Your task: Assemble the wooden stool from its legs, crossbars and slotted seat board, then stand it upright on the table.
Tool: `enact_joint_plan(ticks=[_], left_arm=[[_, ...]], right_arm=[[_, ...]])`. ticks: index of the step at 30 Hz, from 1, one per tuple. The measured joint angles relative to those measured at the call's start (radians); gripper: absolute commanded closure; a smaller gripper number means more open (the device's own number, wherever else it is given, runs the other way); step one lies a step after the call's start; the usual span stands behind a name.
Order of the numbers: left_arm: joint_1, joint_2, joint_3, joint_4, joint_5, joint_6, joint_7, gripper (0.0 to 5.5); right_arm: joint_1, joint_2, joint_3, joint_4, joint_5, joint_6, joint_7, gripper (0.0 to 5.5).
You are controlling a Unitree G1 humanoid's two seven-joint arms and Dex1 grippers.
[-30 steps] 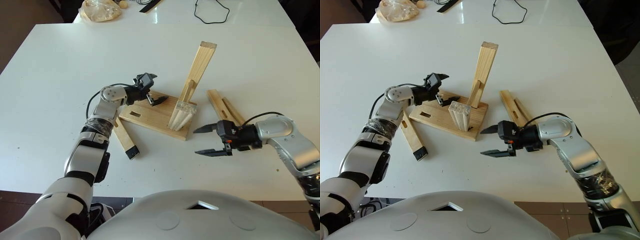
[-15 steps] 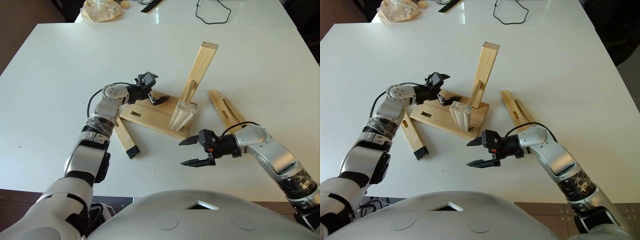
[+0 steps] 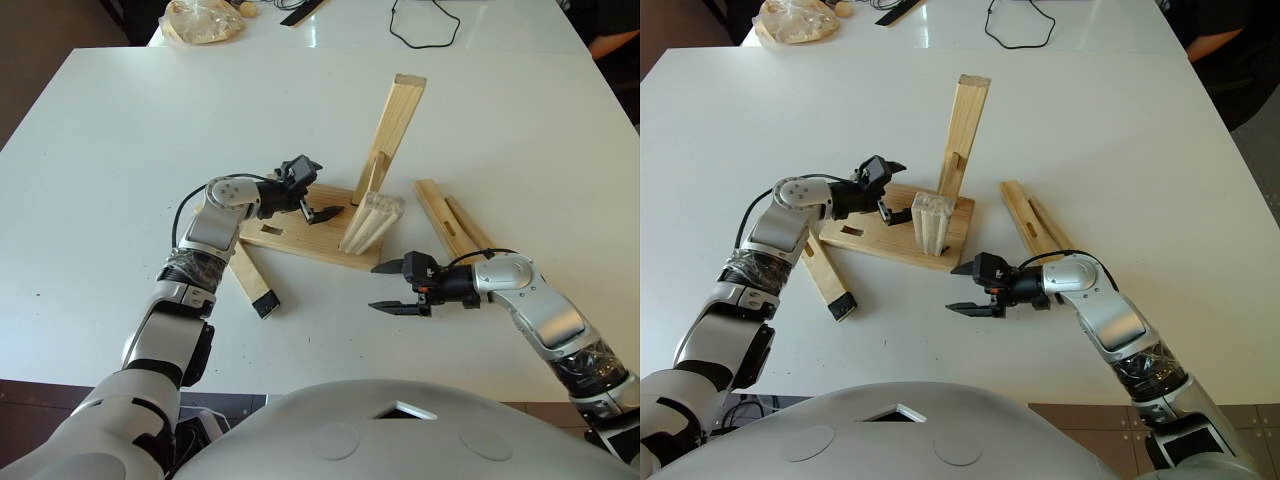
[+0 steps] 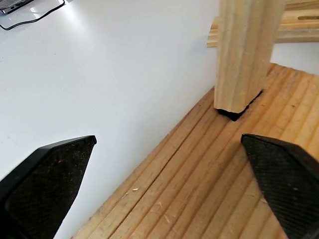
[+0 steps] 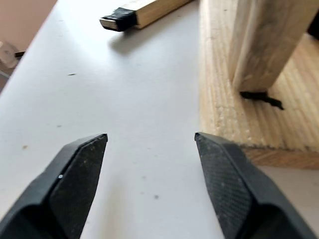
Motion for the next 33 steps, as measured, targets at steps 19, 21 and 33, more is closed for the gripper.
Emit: enact_joint_plan(ticks=[19,21,33], left_arm=[[0.052,0.024,-0.047,-0.178,-0.058,0.176,-0.094,0.1],[0.082,0.048,-0.056,-0.248,-0.062,0.206,-0.123,0.1],[0.125,0.156,0.045,-0.486,-0.194,0.425,-0.165,0.1]], right_arm=[[-0.066,0.045,-0.095,0.122,-0.065,-0.036,-0.129,2.24],[-0.075,0.053,-0.109,0.131,-0.073,-0.043,-0.146,2.24],[-0.081,0.076,-0.121,0.149,-0.092,-0.058,-0.177,2.24]])
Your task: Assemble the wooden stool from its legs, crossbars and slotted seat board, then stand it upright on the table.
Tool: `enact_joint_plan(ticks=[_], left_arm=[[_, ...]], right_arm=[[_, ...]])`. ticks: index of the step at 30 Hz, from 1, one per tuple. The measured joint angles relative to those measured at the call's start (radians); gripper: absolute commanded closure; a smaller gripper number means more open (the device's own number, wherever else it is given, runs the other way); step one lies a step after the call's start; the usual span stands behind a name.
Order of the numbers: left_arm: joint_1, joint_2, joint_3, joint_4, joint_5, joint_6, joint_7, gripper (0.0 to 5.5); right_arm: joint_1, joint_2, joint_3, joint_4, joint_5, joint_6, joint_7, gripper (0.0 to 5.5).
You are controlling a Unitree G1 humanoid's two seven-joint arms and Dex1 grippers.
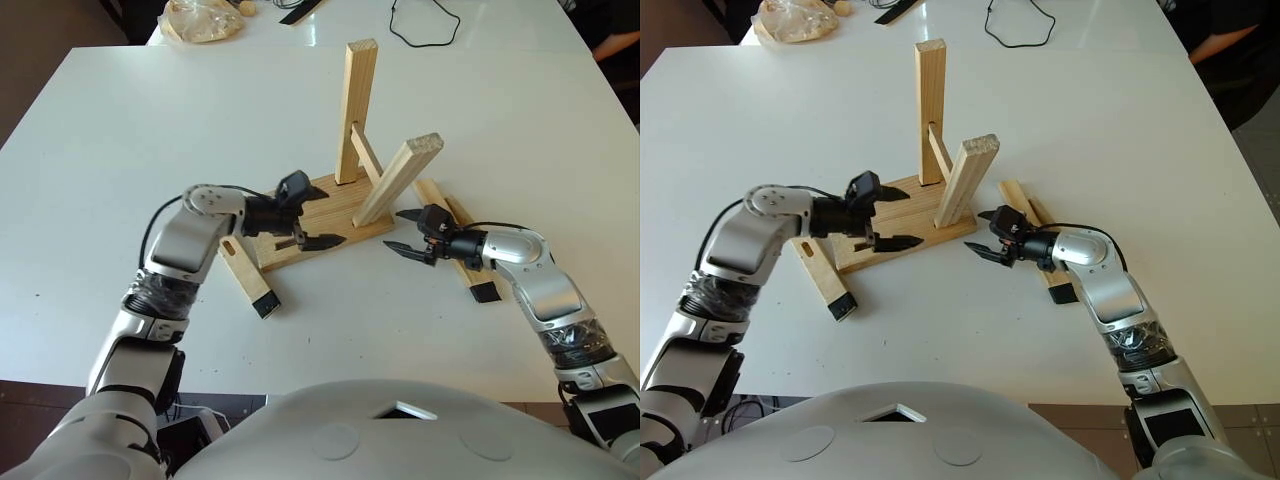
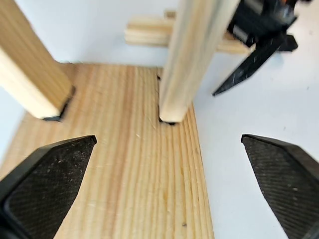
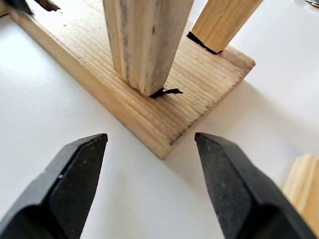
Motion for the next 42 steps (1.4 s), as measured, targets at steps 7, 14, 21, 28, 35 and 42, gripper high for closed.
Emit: enact_joint_plan(ticks=[7,14,21,28,35,42], left_arm=[[-0.219,0.051,0.021,0.461,0.181,-0.362,0.127,0.62],[-0.394,-0.052,-0.061,1.037,0.403,-0.758,0.403,0.95],[-0.421,-0.033,-0.123,1.165,0.49,-1.002,0.376,0.95],[-0.322,0.015,-0.094,1.023,0.336,-0.959,0.045,0.95],[-0.074,0.095,-0.078,0.538,0.243,-0.733,-0.055,0.95],[0.125,0.121,-0.06,0.199,0.2,-0.546,-0.017,0.95]], right_arm=[[0.072,-0.045,0.032,-0.093,0.01,-0.004,0.09,2.2],[0.069,-0.04,0.088,-0.134,0.016,-0.004,0.157,2.2],[0.033,-0.007,0.125,-0.095,-0.026,0.018,0.127,2.2],[-0.009,0.09,0.116,-0.05,-0.046,0.111,0.005,2.2],[-0.053,0.058,0.064,0.003,-0.073,0.119,-0.025,2.2],[-0.011,0.006,0.041,-0.047,-0.085,0.12,-0.032,2.2]])
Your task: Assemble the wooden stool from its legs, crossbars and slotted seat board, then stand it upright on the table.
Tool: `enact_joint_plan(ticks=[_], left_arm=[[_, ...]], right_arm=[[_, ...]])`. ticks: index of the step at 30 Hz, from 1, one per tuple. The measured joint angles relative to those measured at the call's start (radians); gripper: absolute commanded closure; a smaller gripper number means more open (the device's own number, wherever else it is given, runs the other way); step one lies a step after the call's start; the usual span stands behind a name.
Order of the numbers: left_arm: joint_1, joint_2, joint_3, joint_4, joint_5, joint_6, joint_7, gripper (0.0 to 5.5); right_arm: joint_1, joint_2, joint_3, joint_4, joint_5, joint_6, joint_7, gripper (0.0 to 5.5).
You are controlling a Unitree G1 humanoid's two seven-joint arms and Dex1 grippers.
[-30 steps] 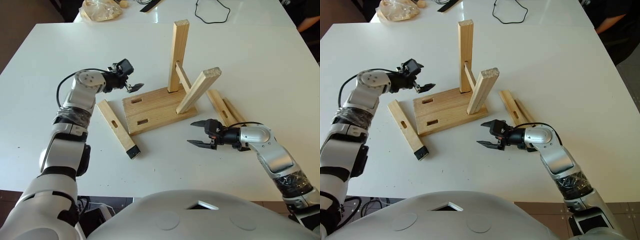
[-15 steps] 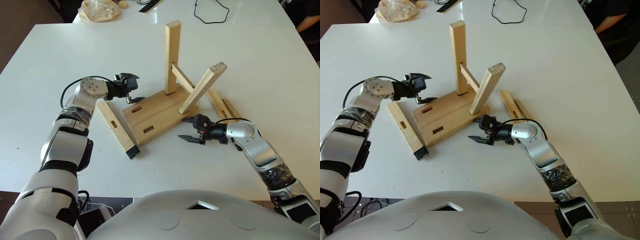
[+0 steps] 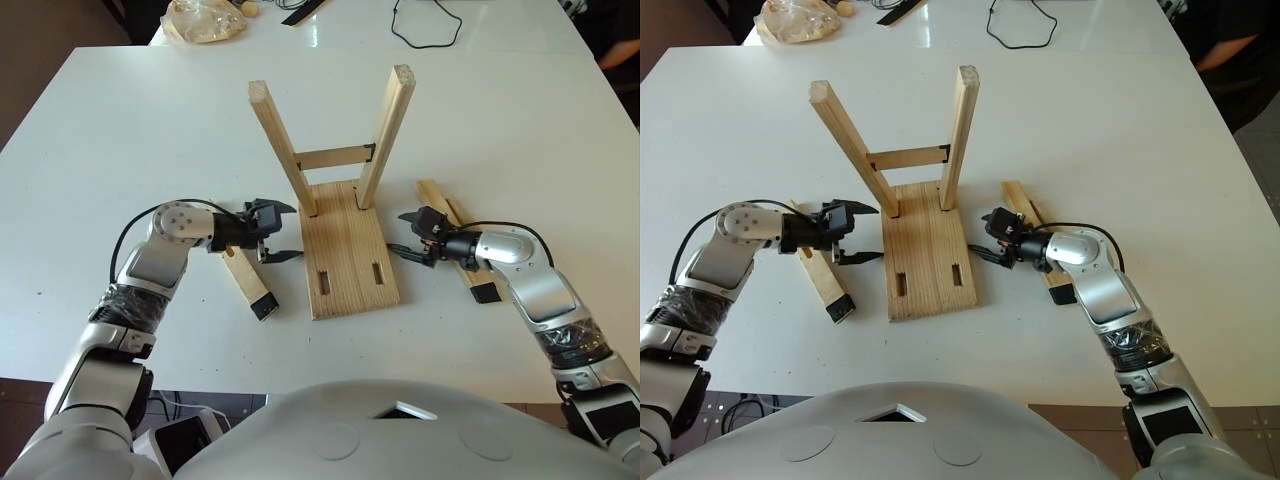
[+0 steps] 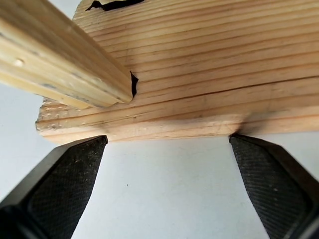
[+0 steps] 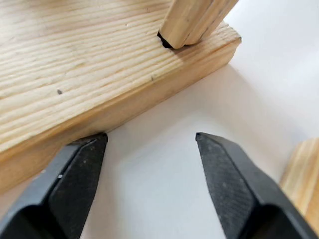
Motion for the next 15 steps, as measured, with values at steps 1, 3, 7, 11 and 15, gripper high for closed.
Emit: enact_joint_plan(ticks=[1,3,7,11,15], left_arm=[[0.011,-0.001,0.004,-0.016,-0.001,0.014,0.011,0.95],[0.02,-0.004,0.009,-0.031,-0.002,0.033,0.027,0.95],[0.023,-0.024,0.027,-0.036,-0.002,0.067,0.066,0.95],[0.051,-0.022,0.044,-0.077,-0.003,0.103,0.083,0.95],[0.095,-0.008,0.092,-0.168,-0.043,0.172,0.09,0.95]], right_arm=[[0.001,-0.004,0.0,-0.003,0.0,0.0,0.002,2.2],[0.001,-0.014,0.001,-0.01,0.0,0.001,0.013,2.2],[0.005,-0.043,0.002,-0.032,0.0,0.002,0.046,2.2],[0.006,-0.051,0.0,-0.044,0.002,0.01,0.065,2.2],[0.008,-0.068,-0.023,-0.078,0.021,0.013,0.082,2.2]])
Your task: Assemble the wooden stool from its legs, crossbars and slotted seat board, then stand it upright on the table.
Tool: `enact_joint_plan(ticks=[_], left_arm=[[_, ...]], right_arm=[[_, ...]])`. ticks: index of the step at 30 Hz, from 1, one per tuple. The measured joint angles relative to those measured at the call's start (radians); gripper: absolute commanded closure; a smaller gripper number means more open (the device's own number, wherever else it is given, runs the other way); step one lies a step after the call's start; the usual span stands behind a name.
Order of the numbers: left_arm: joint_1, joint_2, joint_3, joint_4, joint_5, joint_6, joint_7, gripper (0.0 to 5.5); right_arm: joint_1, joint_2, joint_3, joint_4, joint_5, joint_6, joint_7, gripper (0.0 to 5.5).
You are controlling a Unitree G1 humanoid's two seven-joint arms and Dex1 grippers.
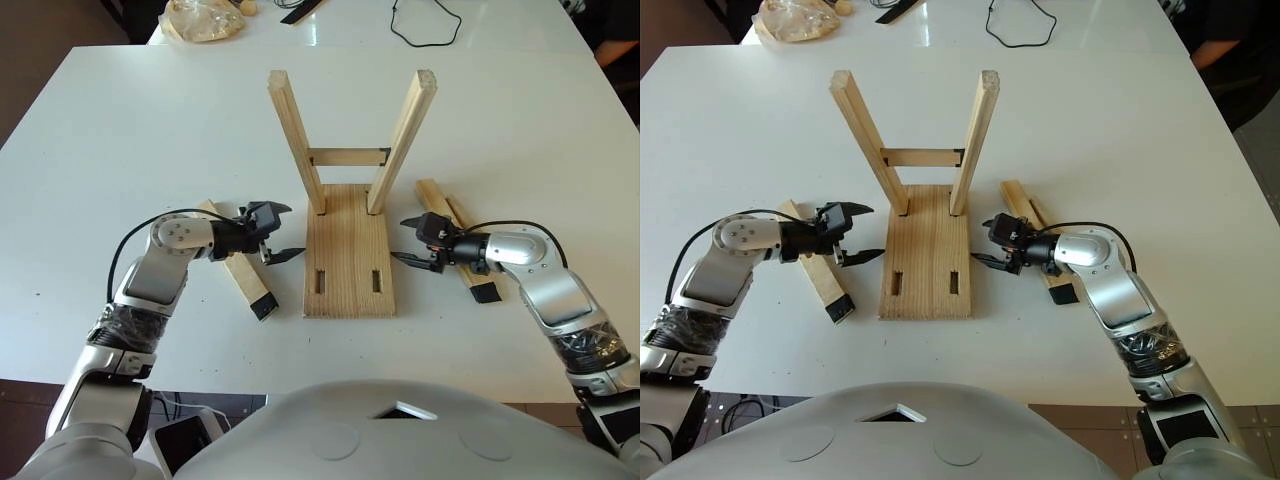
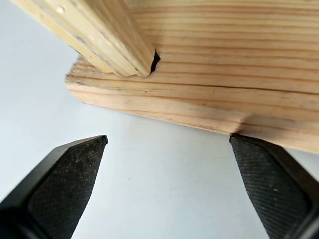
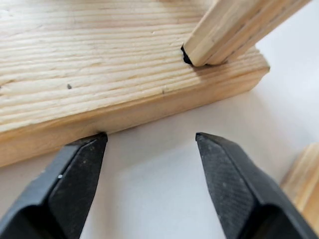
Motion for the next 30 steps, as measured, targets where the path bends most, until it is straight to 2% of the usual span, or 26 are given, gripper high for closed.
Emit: enact_joint_plan(ticks=[7,11,14,16,20,27,30], left_arm=[[0.045,0.085,0.256,-0.262,-0.169,0.144,0.035,0.95],[0.132,0.148,0.396,-0.255,-0.198,0.165,0.038,0.95],[0.274,0.176,0.472,-0.21,-0.187,0.138,0.034,0.95],[0.369,0.179,0.488,-0.179,-0.154,0.107,0.032,0.95],[0.501,0.179,0.496,-0.113,-0.108,0.035,0.034,0.95],[0.47,0.179,0.461,-0.042,-0.074,-0.026,0.047,0.95],[0.47,0.18,0.436,-0.036,-0.073,-0.033,0.034,0.99]], right_arm=[[0.057,-0.085,-0.164,-0.134,0.081,0.027,0.008,2.2],[0.159,-0.159,-0.292,-0.174,0.1,0.035,0.009,2.2],[0.271,-0.205,-0.421,-0.176,0.11,0.032,0.006,2.2],[0.319,-0.219,-0.489,-0.151,0.111,0.03,0.003,2.2],[0.338,-0.224,-0.526,-0.107,0.116,0.033,-0.005,2.2],[0.266,-0.215,-0.503,-0.046,0.12,0.052,-0.036,2.2],[0.297,-0.215,-0.49,-0.051,0.125,0.066,-0.02,2.69]])
